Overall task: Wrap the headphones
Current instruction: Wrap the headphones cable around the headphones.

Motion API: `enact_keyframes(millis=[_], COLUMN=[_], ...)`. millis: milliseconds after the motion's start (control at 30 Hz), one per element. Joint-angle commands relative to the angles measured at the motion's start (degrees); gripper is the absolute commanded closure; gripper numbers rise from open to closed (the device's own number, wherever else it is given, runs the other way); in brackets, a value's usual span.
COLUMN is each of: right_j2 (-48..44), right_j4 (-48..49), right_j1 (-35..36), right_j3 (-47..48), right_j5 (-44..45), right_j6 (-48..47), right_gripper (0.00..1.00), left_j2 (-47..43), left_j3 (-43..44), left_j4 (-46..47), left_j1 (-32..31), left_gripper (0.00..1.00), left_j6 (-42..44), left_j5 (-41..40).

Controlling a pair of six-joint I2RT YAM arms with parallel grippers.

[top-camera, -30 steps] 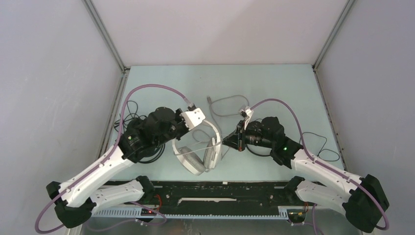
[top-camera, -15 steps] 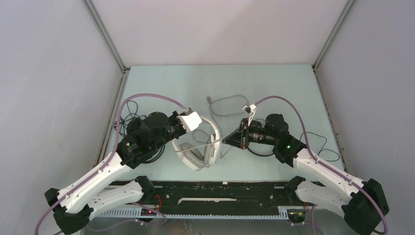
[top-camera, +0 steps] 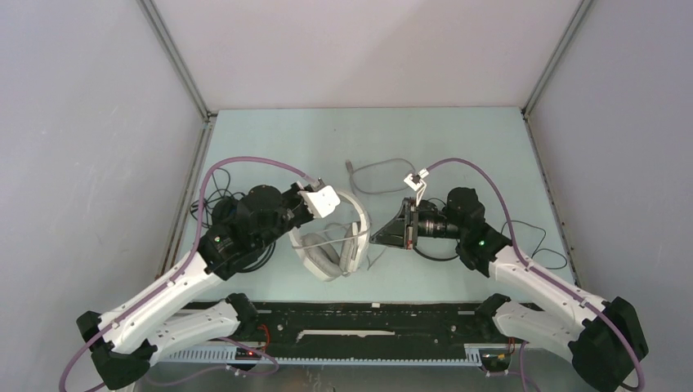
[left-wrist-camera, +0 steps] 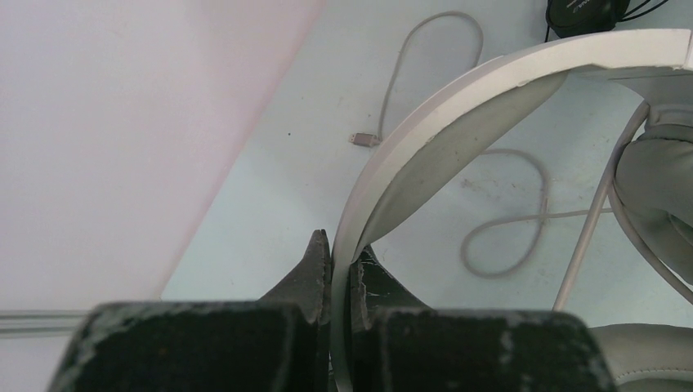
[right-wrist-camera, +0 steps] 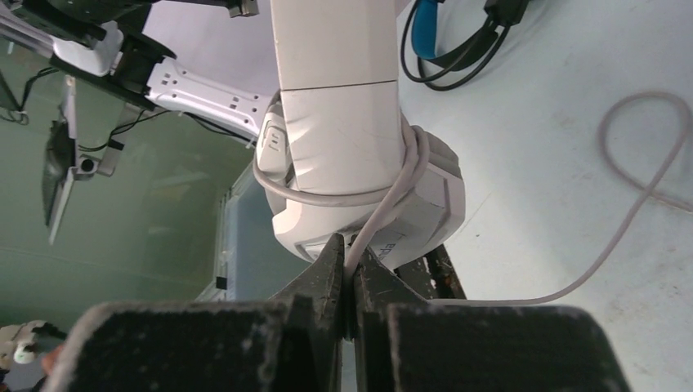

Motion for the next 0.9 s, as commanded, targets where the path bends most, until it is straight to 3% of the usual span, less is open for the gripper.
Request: enact_keyframes(millis=[0,600,867], right_j2=[-0.2,2.5,3.5], right_j4=[9.1,20.3,19.4], right_j1=[0.4,1.8,3.2], right_j3=[2.7,2.8,6.7], right_j5=[-7.6,-10.5,-6.6], right_j6=[4.7,13.5,12.4], right_gripper=[0.94,0.86,0.85], left_j2=[0.7,1.1,4.0], left_j3=[0.5,0.4,6.6], left_j4=[0.4,3.3,1.2], left_j1=[1.4,1.3,1.4], left_gripper=[1.0,1.0,1.0], left_j6=[2.1,0.9,-13.6], left_j5=[-10.3,-19.2,-27.7])
